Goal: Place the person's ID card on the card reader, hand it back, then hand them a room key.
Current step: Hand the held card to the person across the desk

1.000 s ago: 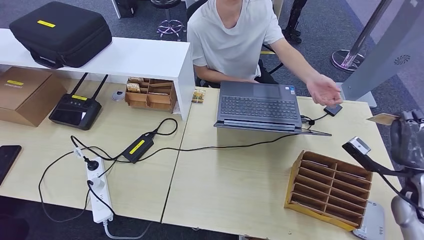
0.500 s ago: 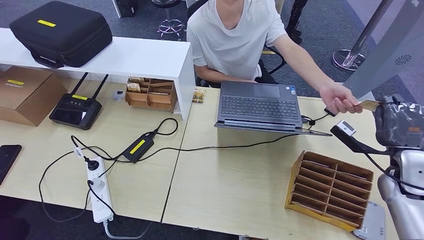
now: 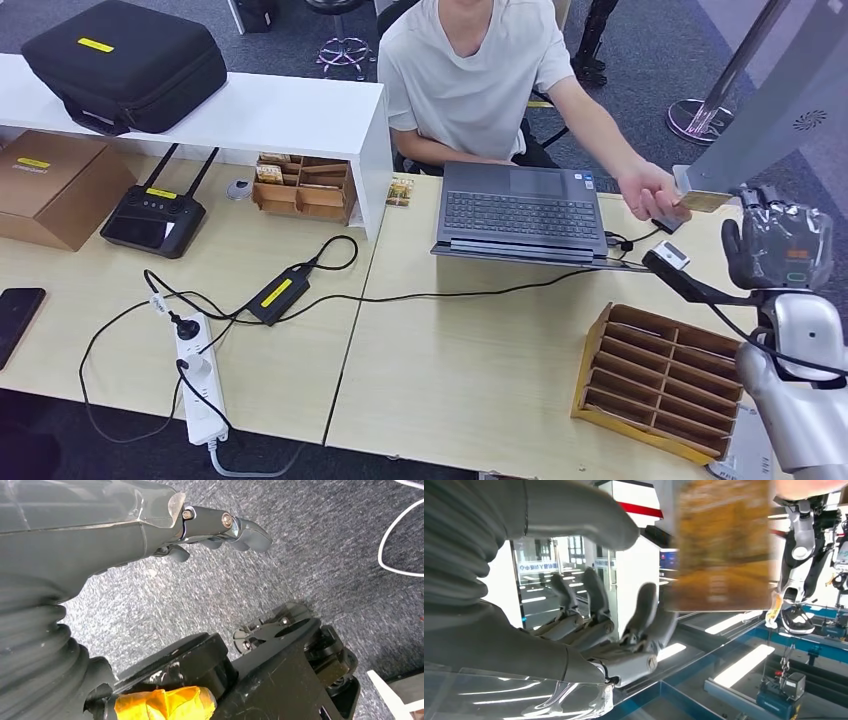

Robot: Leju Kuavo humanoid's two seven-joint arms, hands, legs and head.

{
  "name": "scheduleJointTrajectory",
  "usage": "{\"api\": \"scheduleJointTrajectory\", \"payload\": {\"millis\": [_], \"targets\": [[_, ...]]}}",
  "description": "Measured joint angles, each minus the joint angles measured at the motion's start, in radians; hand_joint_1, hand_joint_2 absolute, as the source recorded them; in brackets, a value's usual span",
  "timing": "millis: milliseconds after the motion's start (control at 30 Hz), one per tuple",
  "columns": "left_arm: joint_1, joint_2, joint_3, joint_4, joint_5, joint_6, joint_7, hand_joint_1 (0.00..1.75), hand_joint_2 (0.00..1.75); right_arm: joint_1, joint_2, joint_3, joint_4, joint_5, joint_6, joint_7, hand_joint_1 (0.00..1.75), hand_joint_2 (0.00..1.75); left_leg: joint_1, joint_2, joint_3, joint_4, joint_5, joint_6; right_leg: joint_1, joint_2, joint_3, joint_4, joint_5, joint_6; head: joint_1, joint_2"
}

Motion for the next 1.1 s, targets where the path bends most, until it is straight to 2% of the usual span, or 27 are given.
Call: {"api": "scheduleJointTrajectory", "payload": {"millis": [800,900,1100], "targets": [[0.002,0.003,0.0,0.0,0.011,0.011,0.015,0.0,1.75,0.001,-0.012,0.036,0.0,0.022,0.002,0.019,0.0,1.75,0.0,0.0,0.001,0.0,0.001,0.001,0.0,0.0,0.0,0.0,0.0,0.0,0.0,0.0],[0.002,0.003,0.0,0.0,0.014,0.012,0.016,0.0,1.75,0.006,-0.038,0.035,0.003,0.052,0.015,0.038,0.0,1.75,0.0,0.0,0.001,0.001,0.001,0.001,0.0,0.0,-0.001,0.0,0.0,0.0,0.0,0.0],[0.004,0.003,0.0,0.0,0.021,0.015,0.021,0.0,1.75,0.022,-0.128,0.019,0.023,0.108,0.05,0.071,0.0,1.75,-0.002,0.0,-0.001,0.001,0.001,0.001,0.0,0.001,-0.001,-0.001,0.001,0.001,0.0,0.0]]}}
